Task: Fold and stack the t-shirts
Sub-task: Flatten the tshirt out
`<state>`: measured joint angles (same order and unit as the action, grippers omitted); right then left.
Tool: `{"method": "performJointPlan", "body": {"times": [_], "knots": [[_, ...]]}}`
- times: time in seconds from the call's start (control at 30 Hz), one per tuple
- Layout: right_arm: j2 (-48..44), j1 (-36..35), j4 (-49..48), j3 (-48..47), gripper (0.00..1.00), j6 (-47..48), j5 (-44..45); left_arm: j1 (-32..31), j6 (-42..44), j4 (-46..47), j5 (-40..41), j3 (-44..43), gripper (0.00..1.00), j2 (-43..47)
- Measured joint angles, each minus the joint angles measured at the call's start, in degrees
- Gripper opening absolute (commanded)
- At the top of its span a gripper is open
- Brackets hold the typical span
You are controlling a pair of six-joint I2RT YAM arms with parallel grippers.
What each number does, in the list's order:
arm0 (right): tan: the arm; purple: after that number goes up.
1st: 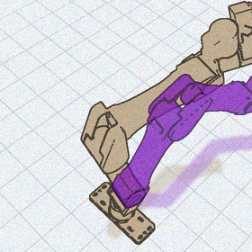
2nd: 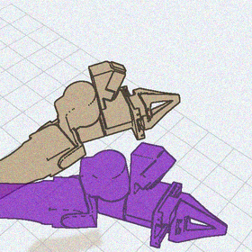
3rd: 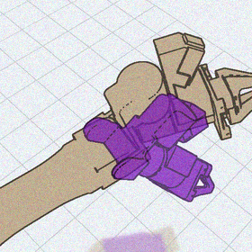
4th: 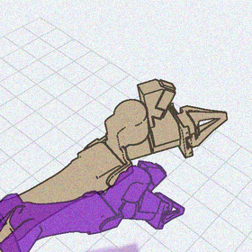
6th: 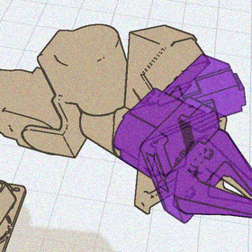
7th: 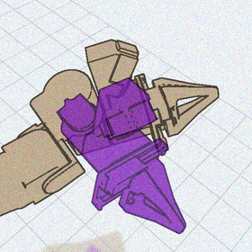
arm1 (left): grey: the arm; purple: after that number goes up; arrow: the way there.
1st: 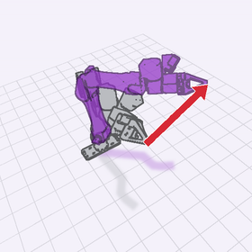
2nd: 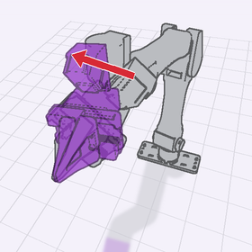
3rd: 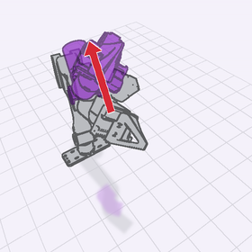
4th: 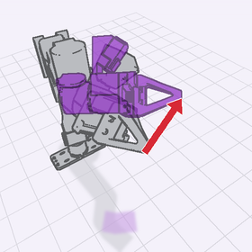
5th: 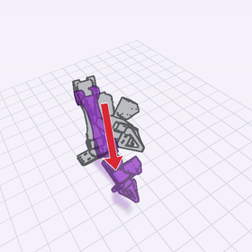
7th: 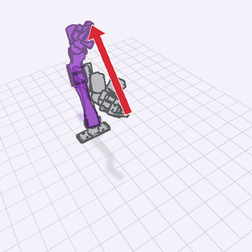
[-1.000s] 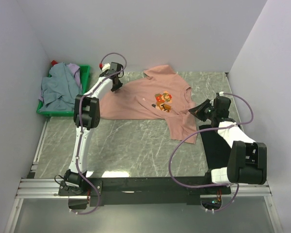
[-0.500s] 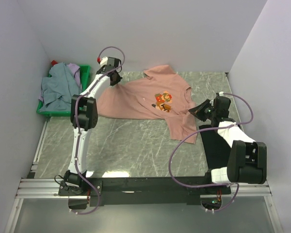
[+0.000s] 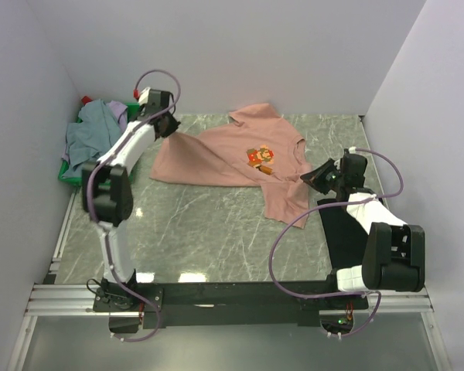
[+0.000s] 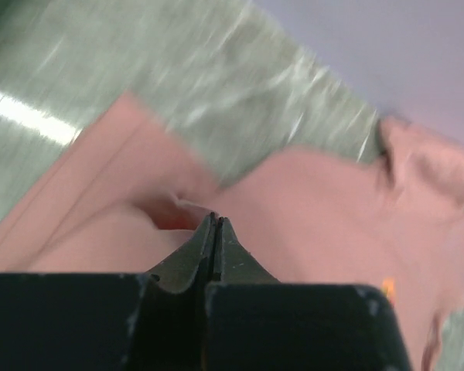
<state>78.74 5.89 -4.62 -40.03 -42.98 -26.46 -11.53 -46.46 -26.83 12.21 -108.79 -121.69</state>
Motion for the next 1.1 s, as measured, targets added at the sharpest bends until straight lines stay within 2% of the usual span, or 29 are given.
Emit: {"method": "performJointPlan", "body": {"times": [0.17, 0.3, 0.37, 0.4, 0.43, 0.47, 0.5, 0.57, 0.63, 0.8, 0.87, 1.1], "knots": [[-0.22, 0.0, 2.27, -0.02, 0.0, 0.09, 0.33, -0.09, -3.32, 3.1, -1.09, 26.62, 0.0, 22.56], [-2.45, 0.0, 6.25, -0.02, 0.0, 0.61, 1.7, -0.33, -7.78, 5.95, -1.44, 49.03, 0.0, 45.0], [-4.35, 0.02, 8.02, -0.02, 0.07, 0.79, 2.67, -0.63, -10.54, 5.38, -1.62, 59.19, 0.12, 56.08], [-5.44, 0.02, 8.87, -0.02, 0.13, 0.9, 3.17, -0.9, -11.87, 6.45, -1.9, 63.34, 0.21, 60.46], [-6.4, 0.04, 9.53, -0.04, 0.24, 1.11, 3.61, -1.2, -13.07, 6.34, -2.36, 67.63, 0.28, 64.52], [-7.19, 0.04, 10.19, -0.04, 0.31, 1.2, 3.91, -1.55, -14.49, 6.05, -2.75, 71.82, 0.39, 68.22], [-7.78, 0.04, 10.71, -0.04, 0.4, 1.49, 4.24, -2.01, -15.85, 5.9, -3.19, 75.67, 0.45, 71.25], [-8.63, 0.04, 11.89, -0.04, 0.45, 2.34, 4.68, -2.78, -18.23, 3.72, -3.45, 82.31, 0.54, 76.63], [-9.94, -0.09, 13.88, -0.04, 0.47, 2.91, 5.66, -2.97, -19.85, 0.28, -2.93, 85.07, 0.54, 79.17], [-16.31, -2.47, 17.62, 0.98, 0.47, 4.55, 9.05, -2.97, -20.98, -2.95, -0.31, 83.3, 0.31, 78.58], [-18.93, -4.37, 18.53, 2.29, 0.47, 4.9, 10.43, -3.1, -21.18, -3.02, 0.13, 81.57, 0.27, 75.12], [-20.72, -9.92, 20.52, 5.77, 0.47, 4.94, 13.92, -3.82, -20.96, -2.38, 1.14, 79.36, 0.28, 63.08]]}}
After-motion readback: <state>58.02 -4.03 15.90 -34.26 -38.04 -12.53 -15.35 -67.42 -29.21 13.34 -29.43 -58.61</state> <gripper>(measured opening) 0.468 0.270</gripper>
